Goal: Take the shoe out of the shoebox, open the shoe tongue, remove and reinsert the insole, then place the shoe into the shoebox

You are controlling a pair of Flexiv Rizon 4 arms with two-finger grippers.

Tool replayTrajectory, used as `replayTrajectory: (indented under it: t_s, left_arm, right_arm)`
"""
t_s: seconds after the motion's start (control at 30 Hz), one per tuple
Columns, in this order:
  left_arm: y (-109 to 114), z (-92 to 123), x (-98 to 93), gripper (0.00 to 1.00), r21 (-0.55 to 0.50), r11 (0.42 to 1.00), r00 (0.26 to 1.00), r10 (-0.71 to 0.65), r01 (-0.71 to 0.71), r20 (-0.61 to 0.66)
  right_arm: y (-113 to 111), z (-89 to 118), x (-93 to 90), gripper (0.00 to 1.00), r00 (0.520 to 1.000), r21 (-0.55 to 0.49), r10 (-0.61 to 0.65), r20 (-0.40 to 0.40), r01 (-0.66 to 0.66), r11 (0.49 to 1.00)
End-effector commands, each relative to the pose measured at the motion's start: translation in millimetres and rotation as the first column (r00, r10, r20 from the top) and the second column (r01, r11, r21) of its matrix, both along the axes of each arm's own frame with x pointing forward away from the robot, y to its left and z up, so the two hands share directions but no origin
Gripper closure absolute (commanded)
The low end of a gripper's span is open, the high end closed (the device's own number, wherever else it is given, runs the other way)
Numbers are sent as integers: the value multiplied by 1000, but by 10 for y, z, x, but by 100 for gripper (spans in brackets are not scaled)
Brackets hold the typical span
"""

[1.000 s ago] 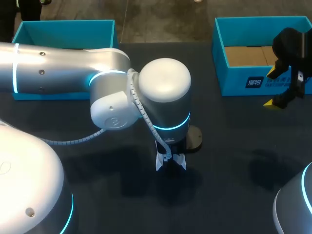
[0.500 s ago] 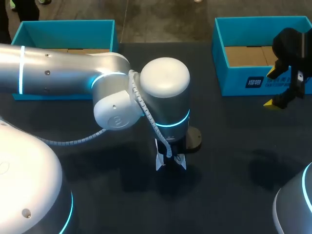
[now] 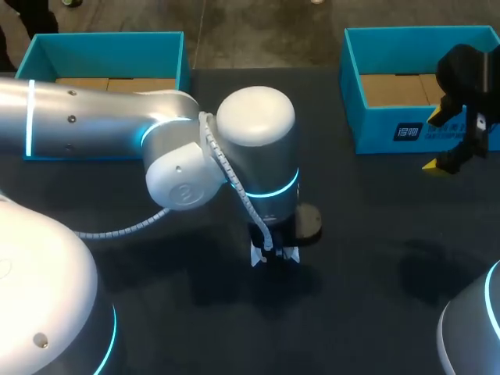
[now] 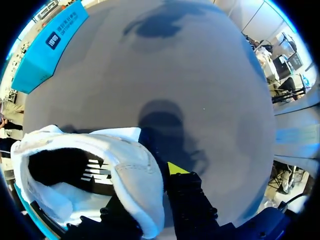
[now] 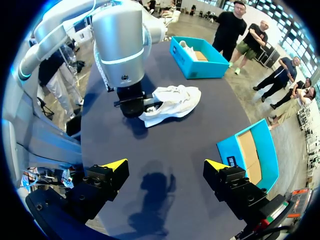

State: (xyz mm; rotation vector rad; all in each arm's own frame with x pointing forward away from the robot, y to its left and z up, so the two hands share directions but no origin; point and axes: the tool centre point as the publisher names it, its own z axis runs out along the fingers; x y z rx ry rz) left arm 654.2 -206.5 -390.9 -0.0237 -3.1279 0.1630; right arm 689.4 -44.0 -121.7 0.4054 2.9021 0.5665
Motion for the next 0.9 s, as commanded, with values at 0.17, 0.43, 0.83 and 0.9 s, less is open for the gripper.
replayTrajectory:
  t_s: [0.17,0.43,0.83,0.9]
  left_arm:
    - [112,446,17,100,16,1000,1000,-26,26,-3]
    - [281,872,120,100,13,1000,999,12,-12,-47]
    - [387,1612,189,100,-32,998,998,-51,50,-37]
    - [404,1750,189,100,-42,997,998,-62,61,-26]
  right_arm:
    - [14,2,26,0,1000,-3,0,-5,0,1000]
    - [14,2,26,0,1000,-3,0,-5,0,1000]
    - [14,2,26,0,1000,-3,0,-5,0,1000]
    - [14,2,26,0,1000,-3,0,-5,0,1000]
